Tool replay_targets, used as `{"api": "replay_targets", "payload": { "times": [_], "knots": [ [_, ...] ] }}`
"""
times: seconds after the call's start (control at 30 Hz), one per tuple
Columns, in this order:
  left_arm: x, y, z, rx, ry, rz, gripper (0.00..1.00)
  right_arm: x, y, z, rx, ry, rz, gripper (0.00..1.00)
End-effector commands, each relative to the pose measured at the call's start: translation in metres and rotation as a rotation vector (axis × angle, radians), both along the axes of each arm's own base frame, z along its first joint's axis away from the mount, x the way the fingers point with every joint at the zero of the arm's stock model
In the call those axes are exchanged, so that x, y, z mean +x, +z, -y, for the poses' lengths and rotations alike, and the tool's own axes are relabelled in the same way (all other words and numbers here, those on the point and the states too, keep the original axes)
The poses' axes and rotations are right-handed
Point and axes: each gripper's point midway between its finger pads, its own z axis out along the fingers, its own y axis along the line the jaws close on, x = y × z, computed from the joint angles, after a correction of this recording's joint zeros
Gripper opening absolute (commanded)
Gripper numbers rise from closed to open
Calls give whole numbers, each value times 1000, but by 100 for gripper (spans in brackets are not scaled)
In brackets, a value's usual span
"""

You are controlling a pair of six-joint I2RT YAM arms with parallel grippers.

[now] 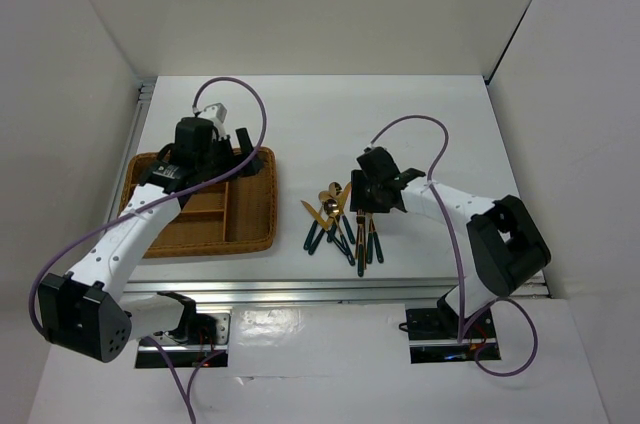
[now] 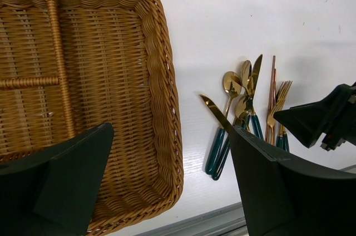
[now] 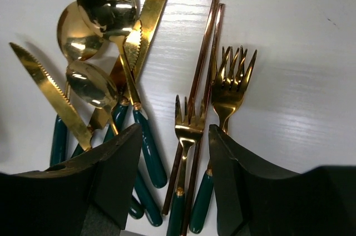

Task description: Sort the eating utensils into containers

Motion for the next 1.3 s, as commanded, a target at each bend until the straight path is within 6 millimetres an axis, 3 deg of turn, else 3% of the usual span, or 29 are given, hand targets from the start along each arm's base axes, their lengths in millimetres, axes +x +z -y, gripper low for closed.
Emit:
{"api": "replay_targets", "payload": {
  "times": [0.0,0.23,0.37,0.67,0.93,1.1,1.27],
  "knots": [
    [4,6,1,4,-29,42,100,14,-4,-2,-15,8,36,58],
    [2,2,2,1,-36,31,100,15,-18,5,-64,-11,15,55],
    [0,6,3,-7,-44,39,100,18,-17,6,-70,-9,30,52],
    [-1,5,7,-23,-54,23,100,23,-22,7,-70,-2,50,36],
    [-5,9,14,-52,-91,25,100,25,-26,8,-64,15,52,12],
    [-13,18,31,-111,-198,50,100,20,-26,6,-61,27,24,5],
    [-32,19,69,-170,-364,62,100,32,8,-1,-35,25,71,5]
  ]
}}
